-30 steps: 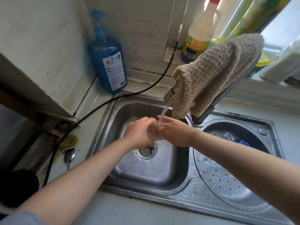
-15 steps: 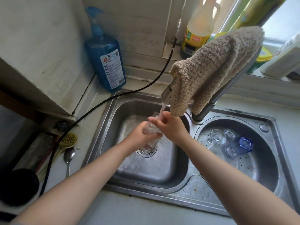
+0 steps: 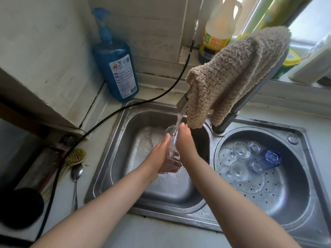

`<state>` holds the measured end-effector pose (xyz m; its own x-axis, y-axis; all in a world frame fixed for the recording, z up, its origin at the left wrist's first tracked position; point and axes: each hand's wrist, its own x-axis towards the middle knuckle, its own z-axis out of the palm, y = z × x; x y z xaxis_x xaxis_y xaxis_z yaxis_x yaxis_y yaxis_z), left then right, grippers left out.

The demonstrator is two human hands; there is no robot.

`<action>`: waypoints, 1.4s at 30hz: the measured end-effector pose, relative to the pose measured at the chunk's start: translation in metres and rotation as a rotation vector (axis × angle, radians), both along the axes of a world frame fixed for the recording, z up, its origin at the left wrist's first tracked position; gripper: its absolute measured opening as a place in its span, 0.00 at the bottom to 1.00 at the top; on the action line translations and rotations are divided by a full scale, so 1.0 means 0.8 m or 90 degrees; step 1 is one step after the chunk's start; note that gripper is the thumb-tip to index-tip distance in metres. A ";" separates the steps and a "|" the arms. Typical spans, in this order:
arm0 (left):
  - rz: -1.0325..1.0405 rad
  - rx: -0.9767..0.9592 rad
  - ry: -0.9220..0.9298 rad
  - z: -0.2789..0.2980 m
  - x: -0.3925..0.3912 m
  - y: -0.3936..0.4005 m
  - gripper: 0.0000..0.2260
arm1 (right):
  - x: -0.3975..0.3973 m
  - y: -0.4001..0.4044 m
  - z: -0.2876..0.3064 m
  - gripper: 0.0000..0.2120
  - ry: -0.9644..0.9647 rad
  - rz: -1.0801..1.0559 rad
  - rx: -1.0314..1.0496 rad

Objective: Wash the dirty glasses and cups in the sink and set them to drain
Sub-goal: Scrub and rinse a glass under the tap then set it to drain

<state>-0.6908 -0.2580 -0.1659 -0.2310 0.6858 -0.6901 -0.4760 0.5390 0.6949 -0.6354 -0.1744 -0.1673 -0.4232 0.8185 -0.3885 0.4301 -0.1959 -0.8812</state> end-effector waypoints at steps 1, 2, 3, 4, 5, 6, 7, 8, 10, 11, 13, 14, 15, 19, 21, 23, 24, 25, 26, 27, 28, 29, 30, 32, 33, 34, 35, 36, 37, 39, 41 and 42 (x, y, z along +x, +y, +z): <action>0.004 0.016 0.000 0.003 -0.003 0.001 0.30 | -0.004 0.002 0.002 0.19 0.046 -0.052 -0.102; 0.017 0.031 -0.009 0.003 -0.007 0.002 0.29 | -0.007 -0.005 0.010 0.20 0.059 -0.084 -0.114; 0.040 0.039 -0.023 0.005 -0.012 0.004 0.28 | -0.007 -0.013 0.010 0.22 0.082 -0.076 -0.084; 0.065 0.040 -0.036 0.009 -0.016 0.006 0.28 | -0.007 -0.024 0.013 0.24 0.086 -0.021 -0.034; 0.082 0.039 -0.035 0.012 -0.022 0.007 0.27 | -0.012 -0.034 0.019 0.26 0.075 0.045 -0.019; 0.086 0.041 -0.034 0.015 -0.025 0.007 0.26 | -0.012 -0.034 0.014 0.28 0.064 0.055 0.020; 0.073 0.046 -0.032 0.018 -0.026 0.007 0.25 | -0.015 -0.026 0.021 0.28 0.048 0.020 0.051; 0.053 0.054 -0.040 0.022 -0.025 0.007 0.25 | -0.015 -0.012 0.021 0.27 0.063 -0.027 0.067; 0.021 0.067 -0.091 0.030 -0.019 0.006 0.26 | -0.013 0.014 0.026 0.22 0.027 -0.098 0.024; 0.015 0.071 -0.117 0.031 -0.016 0.006 0.26 | -0.010 0.019 0.026 0.20 -0.022 -0.058 0.004; 0.023 0.077 -0.148 0.029 -0.016 0.008 0.27 | -0.005 0.010 0.023 0.19 -0.063 0.053 0.087; 0.030 0.079 -0.157 0.029 -0.017 0.007 0.27 | -0.001 0.000 0.023 0.17 -0.072 0.089 0.147; 0.036 0.082 -0.171 0.031 -0.018 0.006 0.27 | 0.002 -0.003 0.024 0.12 -0.056 0.095 0.191; 0.049 0.090 -0.298 0.026 -0.025 -0.002 0.24 | 0.019 0.023 0.031 0.19 -0.001 0.122 0.150; 0.041 0.079 -0.309 0.020 -0.031 -0.007 0.25 | 0.020 0.034 0.041 0.17 0.015 0.172 0.135; -0.010 0.065 -0.180 0.015 -0.034 -0.008 0.24 | 0.016 0.036 0.044 0.15 0.014 0.192 0.091; -0.040 0.061 -0.064 0.016 -0.034 -0.008 0.24 | 0.016 0.039 0.040 0.14 -0.011 0.195 0.075; -0.081 0.060 0.069 0.018 -0.032 -0.007 0.26 | 0.013 0.040 0.037 0.14 -0.036 0.194 0.071; -0.141 0.046 0.210 0.018 -0.030 -0.005 0.30 | 0.010 0.040 0.036 0.15 -0.066 0.190 0.096; -0.211 0.008 0.372 0.017 -0.026 -0.004 0.32 | 0.009 0.039 0.035 0.16 -0.110 0.188 0.132; -0.275 -0.040 0.558 0.012 -0.022 -0.002 0.32 | 0.006 0.037 0.031 0.19 -0.166 0.201 0.211; -0.316 -0.072 0.706 0.013 -0.017 0.001 0.33 | 0.002 0.035 0.025 0.21 -0.201 0.223 0.293; -0.315 -0.080 0.777 0.009 -0.014 0.004 0.33 | -0.001 0.032 0.020 0.22 -0.204 0.241 0.333; -0.247 -0.040 0.690 0.005 -0.017 0.007 0.31 | 0.000 0.030 0.025 0.17 -0.143 0.303 0.287; -0.197 -0.006 0.576 0.003 -0.023 0.007 0.28 | 0.005 0.031 0.029 0.14 -0.114 0.361 0.248; -0.168 0.022 0.470 0.001 -0.031 0.006 0.26 | 0.013 0.034 0.038 0.12 -0.095 0.431 0.237; -0.166 0.051 0.400 0.001 -0.040 0.004 0.24 | 0.020 0.037 0.046 0.10 -0.081 0.495 0.252; -0.187 0.078 0.379 0.002 -0.048 0.001 0.22 | 0.028 0.041 0.054 0.08 -0.066 0.554 0.279; -0.216 0.101 0.393 0.005 -0.055 -0.001 0.22 | 0.036 0.045 0.059 0.07 -0.059 0.611 0.335; -0.277 0.122 0.472 0.011 -0.065 -0.001 0.23 | 0.046 0.055 0.057 0.12 -0.102 0.752 0.505; -0.331 0.123 0.536 0.011 -0.068 0.004 0.25 | 0.046 0.060 0.045 0.19 -0.205 0.902 0.663; -0.352 0.128 0.546 0.013 -0.068 0.007 0.26 | 0.044 0.062 0.037 0.22 -0.219 0.949 0.751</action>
<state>-0.7450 -0.2526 -0.1555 -0.2089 0.9299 -0.3028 0.4991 0.3676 0.7847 -0.6005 -0.1245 -0.1374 -0.9584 -0.2031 -0.2005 -0.1799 0.9753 -0.1281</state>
